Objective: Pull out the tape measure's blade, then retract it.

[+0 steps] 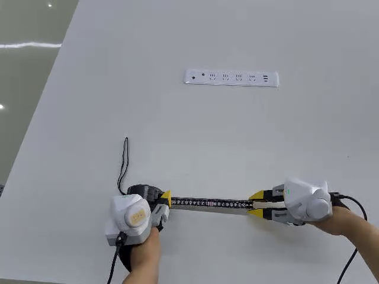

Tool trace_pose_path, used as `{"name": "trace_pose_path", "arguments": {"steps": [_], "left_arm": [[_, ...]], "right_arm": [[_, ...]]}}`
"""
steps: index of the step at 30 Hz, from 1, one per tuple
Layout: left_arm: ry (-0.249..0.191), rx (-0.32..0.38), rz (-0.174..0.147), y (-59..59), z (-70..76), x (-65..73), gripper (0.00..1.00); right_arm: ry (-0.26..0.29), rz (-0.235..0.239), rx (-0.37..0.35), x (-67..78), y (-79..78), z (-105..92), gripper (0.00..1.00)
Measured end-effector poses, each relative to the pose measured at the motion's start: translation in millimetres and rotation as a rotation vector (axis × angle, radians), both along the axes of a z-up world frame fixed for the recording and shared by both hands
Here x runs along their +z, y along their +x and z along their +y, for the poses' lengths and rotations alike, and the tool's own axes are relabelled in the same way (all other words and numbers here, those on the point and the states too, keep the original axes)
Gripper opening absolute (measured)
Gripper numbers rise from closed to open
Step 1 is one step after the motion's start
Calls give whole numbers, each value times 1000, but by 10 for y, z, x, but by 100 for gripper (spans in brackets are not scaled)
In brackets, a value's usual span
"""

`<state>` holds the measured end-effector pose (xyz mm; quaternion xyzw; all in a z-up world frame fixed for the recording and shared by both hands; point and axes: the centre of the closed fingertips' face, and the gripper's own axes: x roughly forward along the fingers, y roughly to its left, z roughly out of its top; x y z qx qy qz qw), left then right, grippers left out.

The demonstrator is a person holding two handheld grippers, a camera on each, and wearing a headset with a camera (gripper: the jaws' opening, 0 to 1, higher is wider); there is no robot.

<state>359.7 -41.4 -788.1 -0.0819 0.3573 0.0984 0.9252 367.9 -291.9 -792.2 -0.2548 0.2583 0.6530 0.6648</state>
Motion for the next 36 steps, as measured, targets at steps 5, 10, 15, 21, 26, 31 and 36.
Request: {"name": "trace_pose_path", "arguments": {"steps": [5,10,15,21,26,31,36], "left_arm": [[-2,-1,0,4,-1,1,65],[-3,-2,-1,3,-4,-1,65],[-3,-2,-3,6,-3,-2,65],[-4,-2,-2,5,-7,-5,65],[-5,-4,-4,4,-9,-3,65],[-5,-3,-4,3,-8,-4,65],[-3,-3,-5,1,-4,-6,66]], "right_arm": [[5,-2,4,14,10,41,13],[8,-3,11,5,14,81,13],[10,-5,17,15,12,120,13],[12,-3,21,14,9,153,13],[13,-3,26,28,8,191,13],[17,-4,30,30,9,226,13],[18,-2,36,27,-4,266,13]]}}
